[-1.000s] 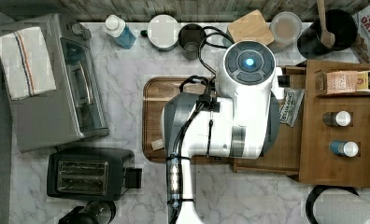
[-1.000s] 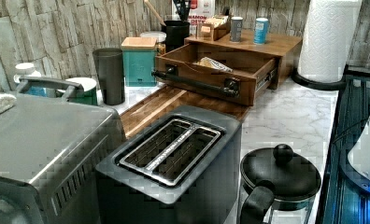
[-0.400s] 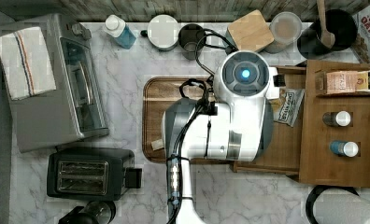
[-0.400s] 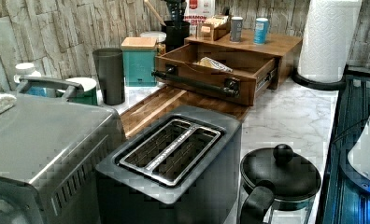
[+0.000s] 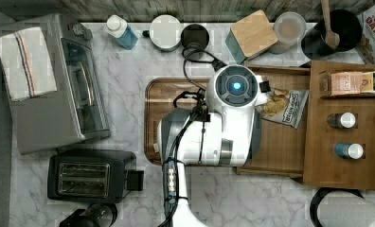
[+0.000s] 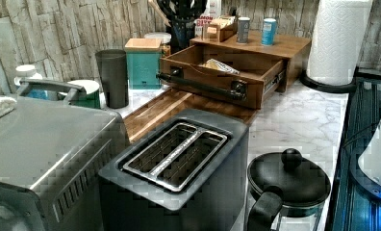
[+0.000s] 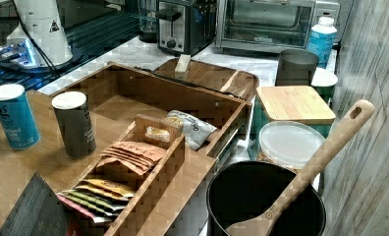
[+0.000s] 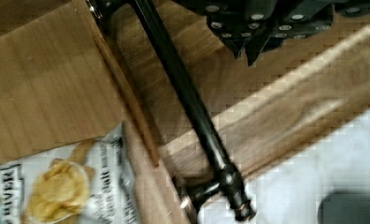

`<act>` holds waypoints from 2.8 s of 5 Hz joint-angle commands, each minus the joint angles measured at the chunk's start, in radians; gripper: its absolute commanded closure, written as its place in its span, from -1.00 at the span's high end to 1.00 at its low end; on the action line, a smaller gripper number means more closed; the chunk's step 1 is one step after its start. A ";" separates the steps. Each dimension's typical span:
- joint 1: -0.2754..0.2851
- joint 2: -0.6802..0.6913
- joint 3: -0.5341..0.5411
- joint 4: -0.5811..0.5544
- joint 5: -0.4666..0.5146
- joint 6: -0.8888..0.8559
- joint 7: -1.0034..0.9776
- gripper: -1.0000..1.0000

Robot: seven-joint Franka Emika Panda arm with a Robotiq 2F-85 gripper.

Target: Close the drawer.

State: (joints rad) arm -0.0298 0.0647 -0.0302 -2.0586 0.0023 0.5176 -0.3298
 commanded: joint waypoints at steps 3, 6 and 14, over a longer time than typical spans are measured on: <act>0.051 0.123 0.082 -0.118 -0.169 0.222 -0.279 -1.00; 0.096 0.198 0.058 -0.206 -0.274 0.316 -0.162 -1.00; -0.057 0.102 -0.027 -0.256 -0.297 0.398 -0.399 -1.00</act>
State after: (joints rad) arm -0.0481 0.2166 -0.0197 -2.3340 -0.2842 0.9131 -0.6294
